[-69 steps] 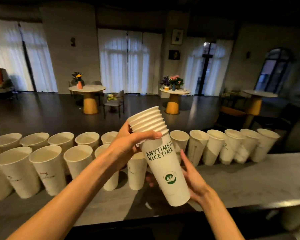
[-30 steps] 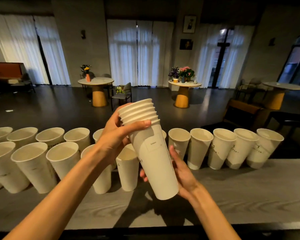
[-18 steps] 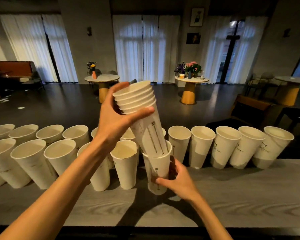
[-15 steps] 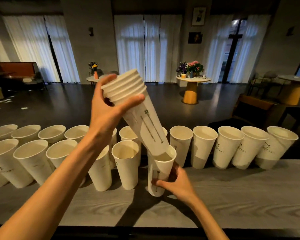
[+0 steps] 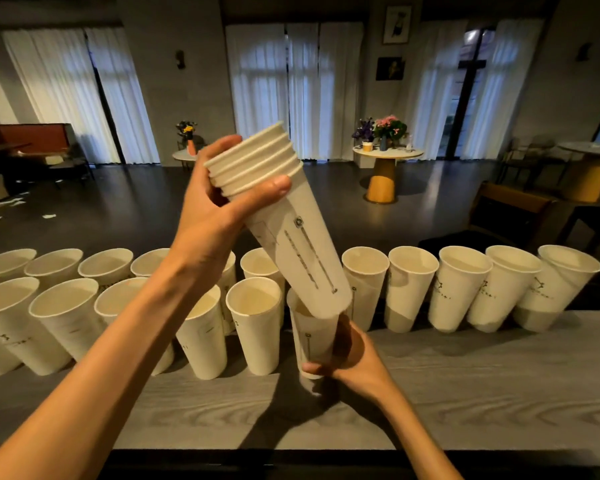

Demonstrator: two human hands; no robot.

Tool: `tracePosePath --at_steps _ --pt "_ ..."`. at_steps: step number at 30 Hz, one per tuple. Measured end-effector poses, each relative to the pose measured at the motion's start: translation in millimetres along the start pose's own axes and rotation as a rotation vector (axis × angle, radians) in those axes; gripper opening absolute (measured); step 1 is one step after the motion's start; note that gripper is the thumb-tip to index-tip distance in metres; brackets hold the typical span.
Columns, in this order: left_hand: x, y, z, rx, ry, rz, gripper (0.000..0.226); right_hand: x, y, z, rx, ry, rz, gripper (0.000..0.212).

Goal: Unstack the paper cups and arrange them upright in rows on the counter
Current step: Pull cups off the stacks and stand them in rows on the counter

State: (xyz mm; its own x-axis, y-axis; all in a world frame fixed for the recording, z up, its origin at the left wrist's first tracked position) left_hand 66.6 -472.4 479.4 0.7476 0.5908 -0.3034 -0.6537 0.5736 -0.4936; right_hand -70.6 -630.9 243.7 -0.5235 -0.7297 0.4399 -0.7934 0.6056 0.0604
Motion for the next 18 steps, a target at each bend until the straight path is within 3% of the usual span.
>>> tracePosePath --at_steps 1,4,7,10,13,16,18 --pt "-6 2 -6 0.042 0.020 -0.032 0.087 8 3 2 0.014 0.023 0.013 0.087" --pt "-31 8 -29 0.187 0.121 -0.133 0.093 44 17 1 0.010 -0.118 0.164 0.032" --pt "-64 15 -55 0.298 0.141 -0.227 0.093 74 34 -16 0.058 -0.457 0.117 0.019" --pt "-90 17 -77 0.352 0.085 -0.282 0.089 93 50 -37 0.109 -0.706 -0.106 0.070" --pt "-99 13 -84 0.350 0.039 -0.277 0.081 101 56 -44 0.181 -0.723 -0.219 0.086" --pt "-108 16 -85 0.299 -0.062 -0.297 0.078 108 58 -31 0.112 -0.644 -0.115 0.105" --pt "-112 17 -83 0.228 -0.143 -0.256 0.084 113 55 -22 0.114 -0.424 0.011 0.098"
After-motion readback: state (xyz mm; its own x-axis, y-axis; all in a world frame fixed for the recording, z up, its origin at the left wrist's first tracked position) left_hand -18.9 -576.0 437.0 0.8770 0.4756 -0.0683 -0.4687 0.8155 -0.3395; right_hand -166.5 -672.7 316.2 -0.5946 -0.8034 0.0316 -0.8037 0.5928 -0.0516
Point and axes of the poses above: each hand's wrist, its own y-axis away from the middle knuckle, its own x-axis out of the back of the hand, z = x × y, the point moved 3 cm from there along -y, towards the middle knuckle, and after that the axes turned 11 degrees about y, right-handed, at the moved point
